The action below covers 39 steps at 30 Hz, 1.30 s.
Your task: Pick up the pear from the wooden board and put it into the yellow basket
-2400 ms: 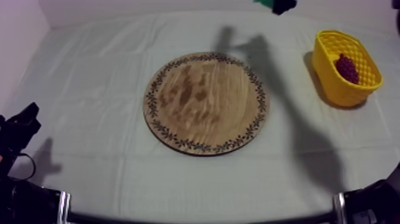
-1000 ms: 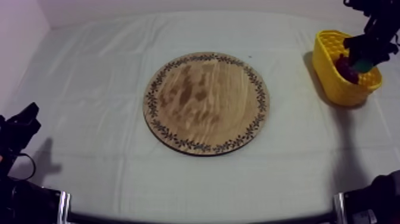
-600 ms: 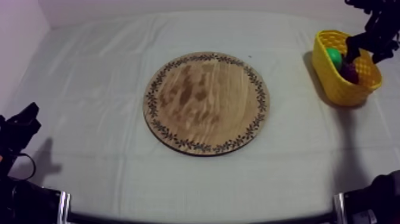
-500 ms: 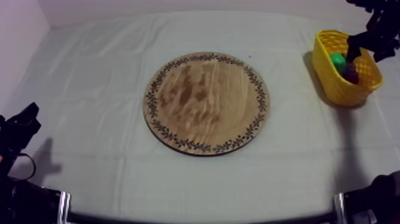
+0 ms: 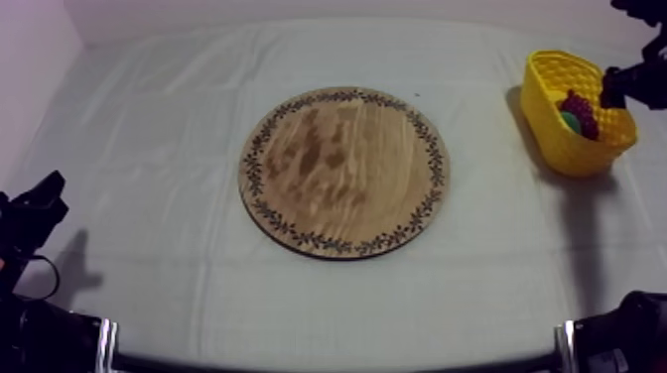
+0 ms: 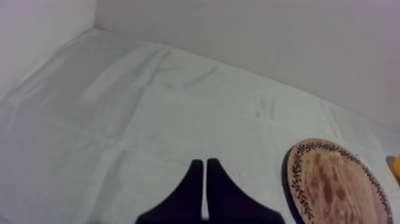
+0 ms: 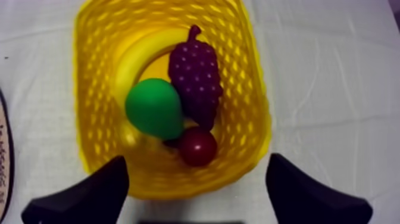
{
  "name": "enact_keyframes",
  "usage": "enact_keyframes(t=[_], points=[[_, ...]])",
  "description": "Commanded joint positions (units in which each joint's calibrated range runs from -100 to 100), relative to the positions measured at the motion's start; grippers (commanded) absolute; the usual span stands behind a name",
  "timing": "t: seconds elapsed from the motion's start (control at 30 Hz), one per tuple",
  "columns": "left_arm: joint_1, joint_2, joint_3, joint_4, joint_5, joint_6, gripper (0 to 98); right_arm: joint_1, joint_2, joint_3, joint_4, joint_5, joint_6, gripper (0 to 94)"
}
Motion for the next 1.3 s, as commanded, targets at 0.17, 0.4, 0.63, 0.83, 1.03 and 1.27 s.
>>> enact_keyframes(t=[0.17, 0.4, 0.63, 0.83, 1.03, 1.27], points=[[0.0, 0.0, 0.0, -0.01, 0.0, 0.0, 0.1, -0.2, -20.7, 17.0, -2.8, -9.6, 3.6, 47.2], [0.0, 0.0, 0.0, -0.01, 0.0, 0.0, 0.1, 0.2, -37.9, 30.4, -9.0, -14.9, 10.6, 28.6], [0.0, 0.0, 0.0, -0.01, 0.0, 0.0, 0.1, -0.2, -54.8, 42.6, -17.9, -18.2, 18.0, 15.8], [0.0, 0.0, 0.0, -0.01, 0.0, 0.0, 0.1, -1.8, -66.1, 50.1, -19.6, -19.9, 16.2, 9.0], [0.0, 0.0, 0.0, -0.01, 0.0, 0.0, 0.1, -3.0, -71.9, 51.4, -17.3, -16.9, 9.7, 1.8], [0.0, 0.0, 0.0, -0.01, 0.0, 0.0, 0.1, -4.3, -75.8, 51.6, -15.8, -14.5, 8.9, 0.7]])
